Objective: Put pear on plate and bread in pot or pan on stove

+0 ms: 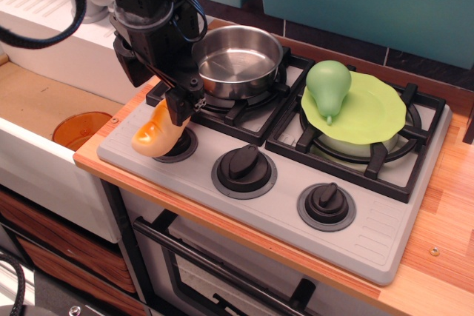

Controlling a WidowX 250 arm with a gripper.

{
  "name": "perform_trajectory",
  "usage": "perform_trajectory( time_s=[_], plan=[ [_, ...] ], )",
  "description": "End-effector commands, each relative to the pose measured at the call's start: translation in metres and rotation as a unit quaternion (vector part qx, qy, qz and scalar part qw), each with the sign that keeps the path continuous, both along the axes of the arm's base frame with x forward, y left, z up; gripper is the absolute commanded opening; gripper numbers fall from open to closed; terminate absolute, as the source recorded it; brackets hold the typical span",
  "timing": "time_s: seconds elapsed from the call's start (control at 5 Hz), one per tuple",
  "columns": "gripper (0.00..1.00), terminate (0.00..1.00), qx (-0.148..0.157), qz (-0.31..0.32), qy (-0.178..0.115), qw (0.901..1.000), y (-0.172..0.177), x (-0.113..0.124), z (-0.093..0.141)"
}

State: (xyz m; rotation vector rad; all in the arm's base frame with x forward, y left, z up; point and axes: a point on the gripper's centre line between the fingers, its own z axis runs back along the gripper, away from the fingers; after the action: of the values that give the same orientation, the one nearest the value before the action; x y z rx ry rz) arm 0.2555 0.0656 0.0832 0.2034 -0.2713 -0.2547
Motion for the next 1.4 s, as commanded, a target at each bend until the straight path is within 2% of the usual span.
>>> perform_trajectory(
  time_s=[0.0, 0.2, 1.2],
  plan=[
    [1.00, 0.00, -0.025, -0.008, -0.020, 0.9995, 0.010, 0.021, -0.005],
    [1.00, 0.00, -0.015, -0.005, -0.028, 0.9995, 0.016, 0.022, -0.015],
    [1.00, 0.00, -0.049, 0.017, -0.023, 0.9984, 0.007, 0.013, -0.043]
  ],
)
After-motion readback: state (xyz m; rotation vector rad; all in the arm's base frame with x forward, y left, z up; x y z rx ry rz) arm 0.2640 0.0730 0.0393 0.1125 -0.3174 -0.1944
